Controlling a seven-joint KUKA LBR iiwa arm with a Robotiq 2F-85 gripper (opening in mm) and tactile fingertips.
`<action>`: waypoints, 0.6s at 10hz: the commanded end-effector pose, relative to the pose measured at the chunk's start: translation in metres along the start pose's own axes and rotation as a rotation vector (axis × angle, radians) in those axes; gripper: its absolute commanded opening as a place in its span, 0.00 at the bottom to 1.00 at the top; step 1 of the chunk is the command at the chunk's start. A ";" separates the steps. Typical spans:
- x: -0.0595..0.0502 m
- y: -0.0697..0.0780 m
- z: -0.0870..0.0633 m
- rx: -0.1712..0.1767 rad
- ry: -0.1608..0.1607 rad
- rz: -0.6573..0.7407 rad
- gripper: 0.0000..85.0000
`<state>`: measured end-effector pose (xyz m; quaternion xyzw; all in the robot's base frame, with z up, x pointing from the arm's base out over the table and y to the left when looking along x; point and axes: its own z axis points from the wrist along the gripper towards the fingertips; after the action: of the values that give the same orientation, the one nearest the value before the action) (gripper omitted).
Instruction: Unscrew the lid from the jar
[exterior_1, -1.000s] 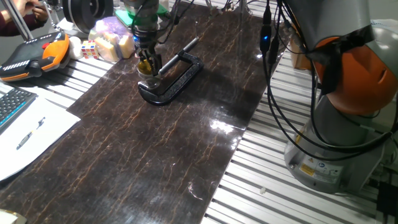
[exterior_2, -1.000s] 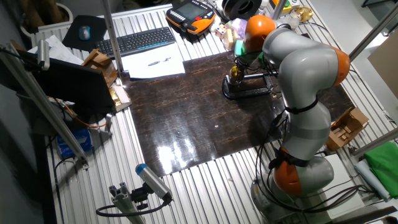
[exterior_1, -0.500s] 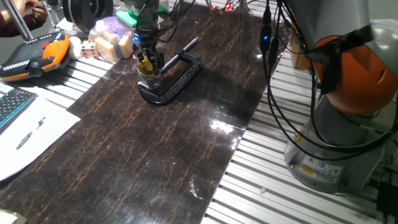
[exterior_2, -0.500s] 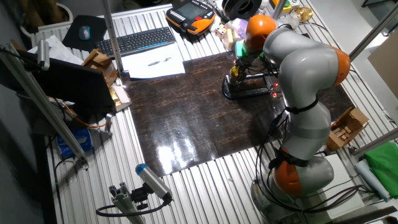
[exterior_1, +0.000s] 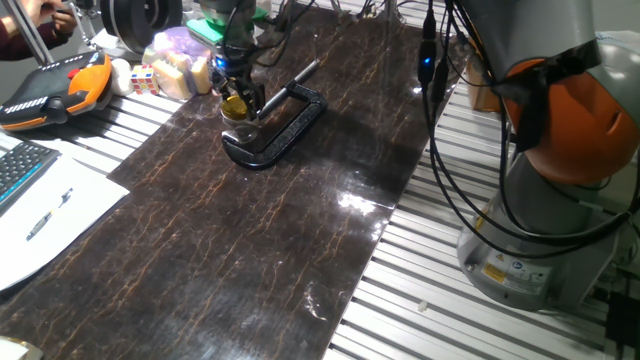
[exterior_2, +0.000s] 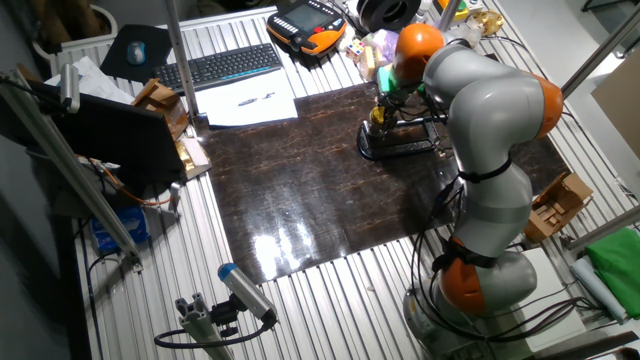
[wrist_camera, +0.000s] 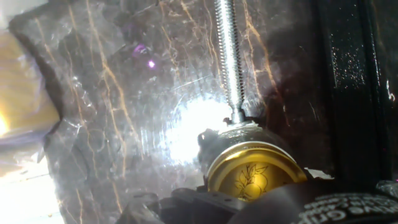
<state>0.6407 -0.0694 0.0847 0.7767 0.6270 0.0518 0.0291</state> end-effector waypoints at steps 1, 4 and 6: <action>0.000 0.000 0.000 0.001 0.002 -0.009 0.01; 0.000 0.000 0.000 -0.007 0.005 -0.058 0.01; 0.000 0.000 0.000 -0.011 0.008 -0.099 0.01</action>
<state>0.6408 -0.0693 0.0848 0.7429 0.6662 0.0568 0.0334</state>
